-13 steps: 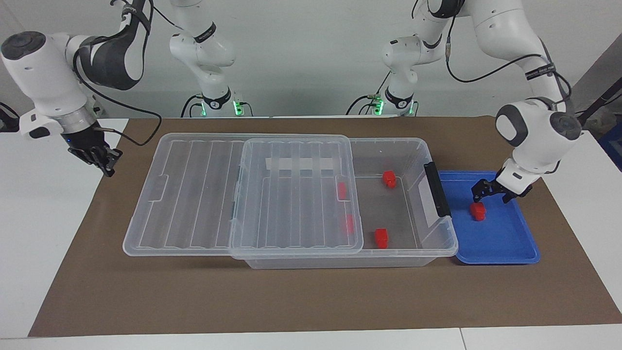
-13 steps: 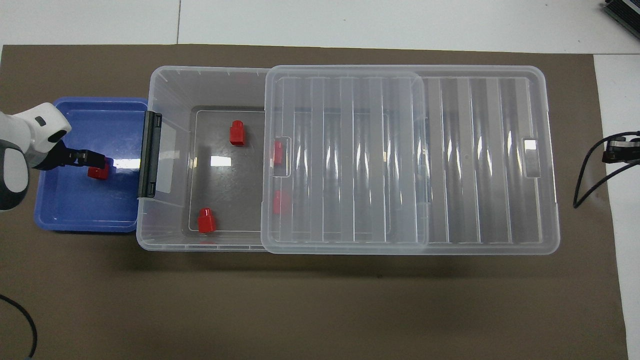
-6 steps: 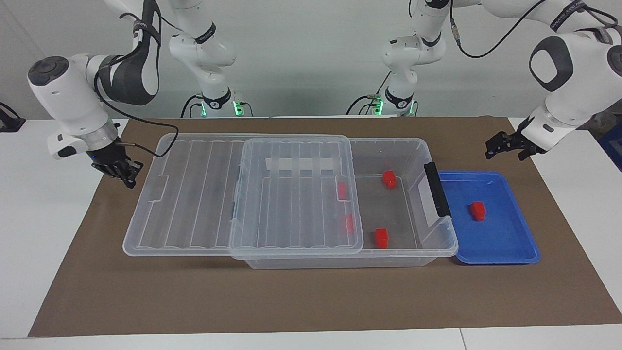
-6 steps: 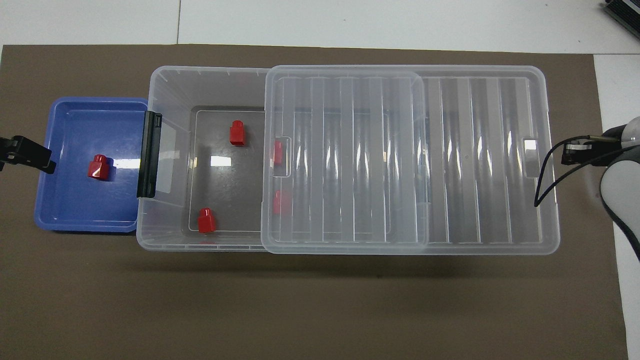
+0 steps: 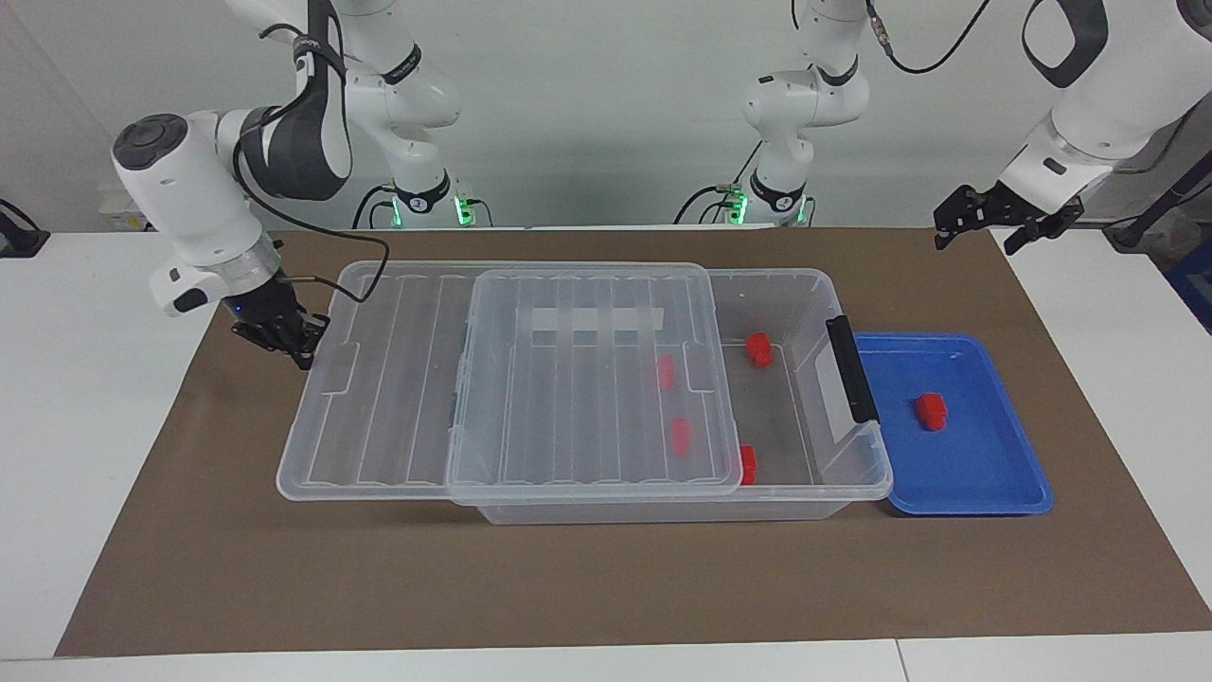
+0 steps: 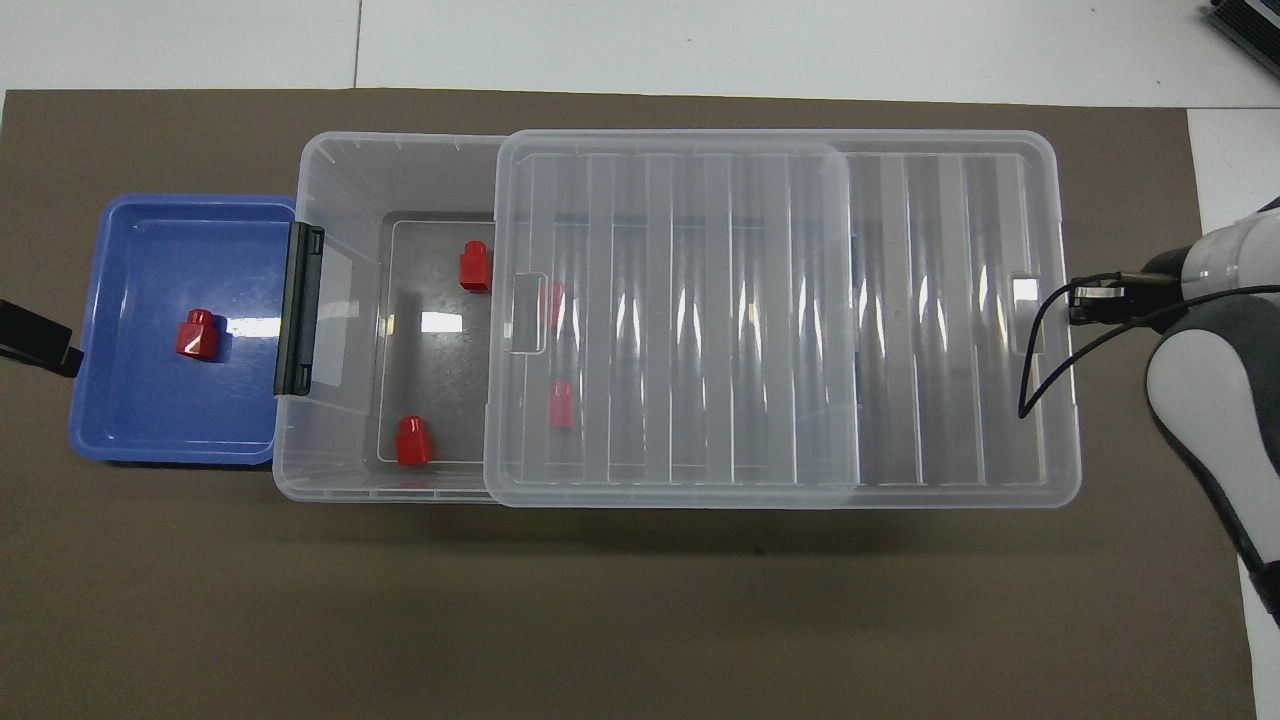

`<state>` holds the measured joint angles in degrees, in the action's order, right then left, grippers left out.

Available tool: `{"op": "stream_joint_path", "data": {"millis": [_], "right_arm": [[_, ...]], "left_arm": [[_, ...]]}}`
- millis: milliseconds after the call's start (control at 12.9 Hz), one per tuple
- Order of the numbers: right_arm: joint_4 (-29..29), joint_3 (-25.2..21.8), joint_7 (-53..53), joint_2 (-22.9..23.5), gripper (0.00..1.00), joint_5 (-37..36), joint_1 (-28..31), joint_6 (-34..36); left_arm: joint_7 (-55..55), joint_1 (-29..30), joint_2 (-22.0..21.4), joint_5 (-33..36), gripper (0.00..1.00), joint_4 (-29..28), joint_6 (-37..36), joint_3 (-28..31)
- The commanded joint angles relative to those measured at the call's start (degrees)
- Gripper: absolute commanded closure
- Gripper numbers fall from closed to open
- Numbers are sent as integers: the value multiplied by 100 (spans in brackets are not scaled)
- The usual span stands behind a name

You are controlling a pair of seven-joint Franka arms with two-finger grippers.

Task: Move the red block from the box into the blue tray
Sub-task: 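Slide the box lid closed with the right gripper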

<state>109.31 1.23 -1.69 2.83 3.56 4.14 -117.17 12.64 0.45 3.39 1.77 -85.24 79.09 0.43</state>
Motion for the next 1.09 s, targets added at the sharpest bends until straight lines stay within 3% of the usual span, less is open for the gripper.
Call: {"op": "stream_joint_path", "data": {"millis": [0,389,1010], "right_arm": [[187,27,21,-160,100,145,-360,-52],[416,27,-708,-257,100,145,-1116,-148],[433,36,-841,-231,100,145,-1626,-430]], "left_arm": [[-51,-308,-102,130,0,-80,-42,124],[-52,-309,-269,122,0,-116,36,106],[-60,-256,-287,122,0,-159,177,264]]}}
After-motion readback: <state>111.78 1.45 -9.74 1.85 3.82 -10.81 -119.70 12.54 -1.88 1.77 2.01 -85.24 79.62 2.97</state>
